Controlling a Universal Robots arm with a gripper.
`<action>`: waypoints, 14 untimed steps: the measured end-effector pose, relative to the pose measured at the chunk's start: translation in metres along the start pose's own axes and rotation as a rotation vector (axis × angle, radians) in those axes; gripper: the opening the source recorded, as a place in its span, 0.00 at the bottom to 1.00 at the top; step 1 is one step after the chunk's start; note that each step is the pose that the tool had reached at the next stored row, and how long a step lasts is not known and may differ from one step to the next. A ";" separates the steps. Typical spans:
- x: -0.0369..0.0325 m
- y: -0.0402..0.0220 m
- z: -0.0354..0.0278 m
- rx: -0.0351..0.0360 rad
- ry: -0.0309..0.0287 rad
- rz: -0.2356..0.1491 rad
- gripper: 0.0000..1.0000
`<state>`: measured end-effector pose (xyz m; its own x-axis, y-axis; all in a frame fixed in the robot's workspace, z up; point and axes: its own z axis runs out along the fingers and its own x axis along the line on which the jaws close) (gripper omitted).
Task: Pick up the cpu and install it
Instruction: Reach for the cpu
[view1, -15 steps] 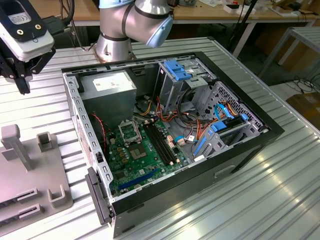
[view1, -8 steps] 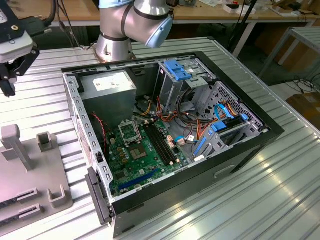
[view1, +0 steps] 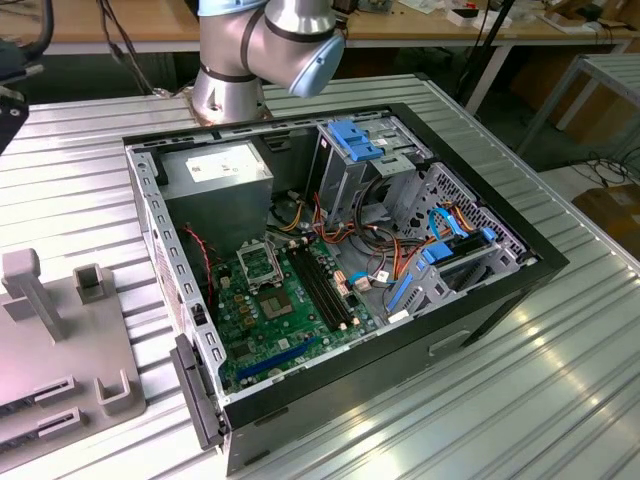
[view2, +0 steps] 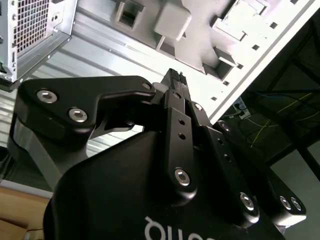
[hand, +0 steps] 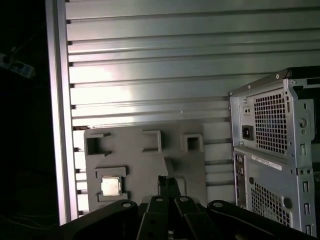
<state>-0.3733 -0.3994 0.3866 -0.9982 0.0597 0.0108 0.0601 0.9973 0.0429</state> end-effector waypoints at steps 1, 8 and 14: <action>0.0033 -0.0005 0.0005 0.0001 0.0015 0.000 0.11; 0.0138 -0.0048 0.0041 0.0006 0.0067 -0.011 0.11; 0.0154 -0.0055 0.0077 0.0020 0.0128 -0.101 0.11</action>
<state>-0.3891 -0.4036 0.3788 -0.9990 -0.0415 0.0193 -0.0407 0.9983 0.0423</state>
